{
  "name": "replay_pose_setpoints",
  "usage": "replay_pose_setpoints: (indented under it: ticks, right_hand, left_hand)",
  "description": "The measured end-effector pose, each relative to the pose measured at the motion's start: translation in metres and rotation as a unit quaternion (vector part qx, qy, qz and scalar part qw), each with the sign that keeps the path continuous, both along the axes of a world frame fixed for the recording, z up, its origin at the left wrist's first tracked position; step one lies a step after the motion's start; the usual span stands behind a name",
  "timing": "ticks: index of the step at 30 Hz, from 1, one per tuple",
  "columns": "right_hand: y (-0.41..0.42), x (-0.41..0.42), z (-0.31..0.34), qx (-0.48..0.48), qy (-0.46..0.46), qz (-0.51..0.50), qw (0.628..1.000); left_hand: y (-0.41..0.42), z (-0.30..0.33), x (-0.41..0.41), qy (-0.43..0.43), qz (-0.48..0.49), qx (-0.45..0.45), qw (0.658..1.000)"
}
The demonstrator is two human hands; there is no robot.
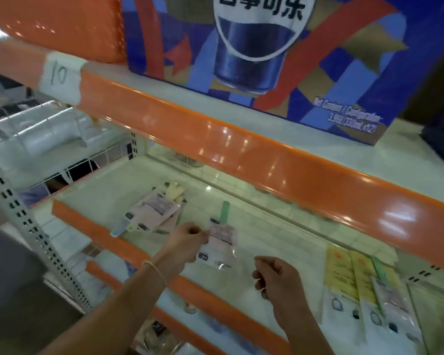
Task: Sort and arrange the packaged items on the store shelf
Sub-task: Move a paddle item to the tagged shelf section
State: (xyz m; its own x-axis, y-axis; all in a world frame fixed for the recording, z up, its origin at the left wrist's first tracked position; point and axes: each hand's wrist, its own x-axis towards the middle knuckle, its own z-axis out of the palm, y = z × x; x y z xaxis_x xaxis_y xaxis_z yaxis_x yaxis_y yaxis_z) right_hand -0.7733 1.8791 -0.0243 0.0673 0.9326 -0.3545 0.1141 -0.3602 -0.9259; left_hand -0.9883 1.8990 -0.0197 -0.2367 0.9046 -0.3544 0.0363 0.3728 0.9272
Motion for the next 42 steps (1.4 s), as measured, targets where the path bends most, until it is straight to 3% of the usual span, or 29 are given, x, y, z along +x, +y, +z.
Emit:
replay_pose_setpoints:
  ticks: [10,23,29,37,42]
  right_hand:
    - [0.006,-0.073,-0.001,-0.008,-0.007,-0.007,1.000]
    - [0.017,-0.104,0.002,0.005,-0.010,-0.005,1.000]
    - [0.021,-0.120,0.004,0.012,-0.019,0.018,1.000]
    - [0.028,-0.139,0.004,0.076,-0.134,0.107,0.982]
    - [0.026,-0.122,-0.004,0.087,-0.149,0.095,0.980]
  left_hand:
    - [0.026,0.005,-0.103,0.090,0.065,0.025,0.993]
    - [0.042,0.009,-0.150,0.189,0.090,-0.011,0.978]
    - [0.039,0.008,-0.164,0.317,0.065,0.002,0.946]
    - [0.025,0.011,-0.165,0.478,-0.010,-0.004,0.878]
    - [0.014,0.018,-0.134,0.487,-0.004,0.065,0.871]
